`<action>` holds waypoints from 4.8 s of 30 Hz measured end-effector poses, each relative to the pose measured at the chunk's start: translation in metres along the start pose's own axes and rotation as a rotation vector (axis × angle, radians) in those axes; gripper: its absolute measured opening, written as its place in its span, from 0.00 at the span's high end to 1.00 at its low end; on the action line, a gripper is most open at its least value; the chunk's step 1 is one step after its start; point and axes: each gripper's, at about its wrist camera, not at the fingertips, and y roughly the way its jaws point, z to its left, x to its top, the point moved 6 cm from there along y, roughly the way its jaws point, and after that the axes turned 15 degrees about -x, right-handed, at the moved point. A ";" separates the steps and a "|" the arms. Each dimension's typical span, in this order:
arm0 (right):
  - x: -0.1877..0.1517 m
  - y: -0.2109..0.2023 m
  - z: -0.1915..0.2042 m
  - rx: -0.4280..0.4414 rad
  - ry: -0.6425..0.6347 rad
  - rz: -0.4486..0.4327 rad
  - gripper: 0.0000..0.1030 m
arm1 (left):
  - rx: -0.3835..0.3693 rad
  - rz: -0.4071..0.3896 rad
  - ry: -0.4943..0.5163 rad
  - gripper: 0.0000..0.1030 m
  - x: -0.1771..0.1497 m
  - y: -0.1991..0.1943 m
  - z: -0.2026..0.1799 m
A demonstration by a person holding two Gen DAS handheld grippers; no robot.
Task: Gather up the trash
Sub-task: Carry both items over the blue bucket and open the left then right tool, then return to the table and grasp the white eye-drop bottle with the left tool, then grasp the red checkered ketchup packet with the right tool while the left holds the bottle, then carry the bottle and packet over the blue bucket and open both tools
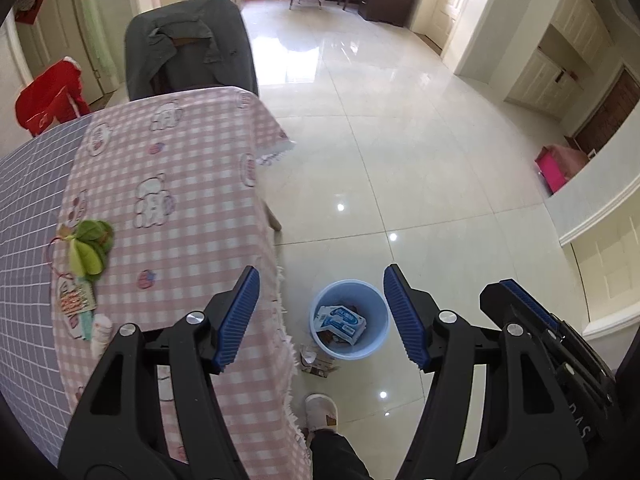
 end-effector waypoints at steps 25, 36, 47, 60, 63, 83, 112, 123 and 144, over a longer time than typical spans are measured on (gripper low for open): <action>-0.092 0.027 0.222 0.170 -0.257 0.183 0.69 | 0.129 -0.025 -0.267 0.38 -0.074 -0.097 0.218; -0.122 0.082 0.250 0.102 -0.304 0.272 0.67 | 0.050 0.067 -0.284 0.42 -0.091 -0.051 0.259; -0.122 0.106 0.242 0.054 -0.292 0.301 0.67 | -0.005 0.142 -0.190 0.75 -0.089 -0.011 0.250; -0.151 0.127 0.309 0.138 -0.482 0.326 0.63 | 0.092 -0.078 -0.419 0.75 -0.090 -0.090 0.335; -0.166 0.134 0.324 0.131 -0.556 0.317 0.57 | 0.110 -0.071 -0.461 0.75 -0.098 -0.092 0.354; -0.192 0.171 0.386 0.084 -1.022 0.022 0.26 | 0.102 -0.071 -0.540 0.75 -0.124 -0.102 0.388; -0.190 0.146 0.371 0.187 -0.777 0.186 0.72 | 0.080 -0.093 -0.559 0.75 -0.144 -0.131 0.376; -0.187 0.099 0.364 0.242 -0.667 0.199 0.74 | 0.057 -0.136 -0.532 0.75 -0.150 -0.160 0.366; -0.071 -0.032 0.173 0.210 -0.274 0.027 0.74 | -0.179 -0.098 -0.178 0.75 -0.055 -0.118 0.132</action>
